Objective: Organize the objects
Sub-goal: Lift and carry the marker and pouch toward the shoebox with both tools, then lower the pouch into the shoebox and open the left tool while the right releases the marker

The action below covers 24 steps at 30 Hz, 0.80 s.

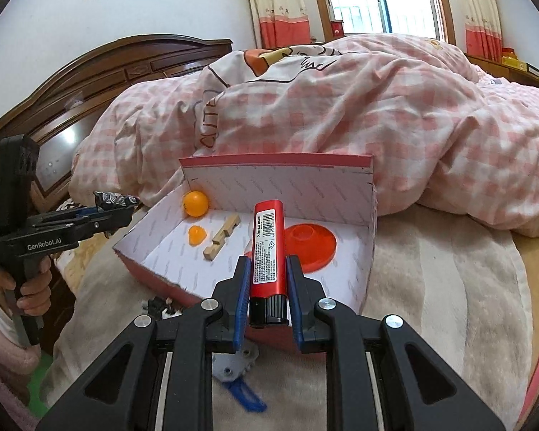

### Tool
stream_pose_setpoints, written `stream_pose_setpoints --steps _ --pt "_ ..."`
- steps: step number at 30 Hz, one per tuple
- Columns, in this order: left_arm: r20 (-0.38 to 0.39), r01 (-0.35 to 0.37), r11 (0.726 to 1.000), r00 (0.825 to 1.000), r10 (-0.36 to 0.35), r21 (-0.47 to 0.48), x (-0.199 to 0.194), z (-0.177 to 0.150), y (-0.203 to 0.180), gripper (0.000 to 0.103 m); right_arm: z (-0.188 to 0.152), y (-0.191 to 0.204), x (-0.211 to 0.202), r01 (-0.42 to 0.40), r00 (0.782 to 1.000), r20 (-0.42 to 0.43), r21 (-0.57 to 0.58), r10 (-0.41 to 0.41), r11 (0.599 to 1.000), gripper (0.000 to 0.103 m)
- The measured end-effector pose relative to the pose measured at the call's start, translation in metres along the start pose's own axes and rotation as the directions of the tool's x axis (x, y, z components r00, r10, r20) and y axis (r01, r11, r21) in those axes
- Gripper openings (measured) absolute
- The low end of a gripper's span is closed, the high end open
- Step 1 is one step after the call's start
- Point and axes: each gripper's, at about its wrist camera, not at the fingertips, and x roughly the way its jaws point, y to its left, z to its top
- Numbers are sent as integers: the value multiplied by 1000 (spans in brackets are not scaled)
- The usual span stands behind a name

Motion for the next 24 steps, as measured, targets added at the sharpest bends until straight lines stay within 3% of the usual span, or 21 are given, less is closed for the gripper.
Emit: stream_pose_setpoints --steps 24 --pt "-27 34 999 999 -34 -30 51 20 20 41 21 -20 49 14 1000 -18 -6 -14 1000 21"
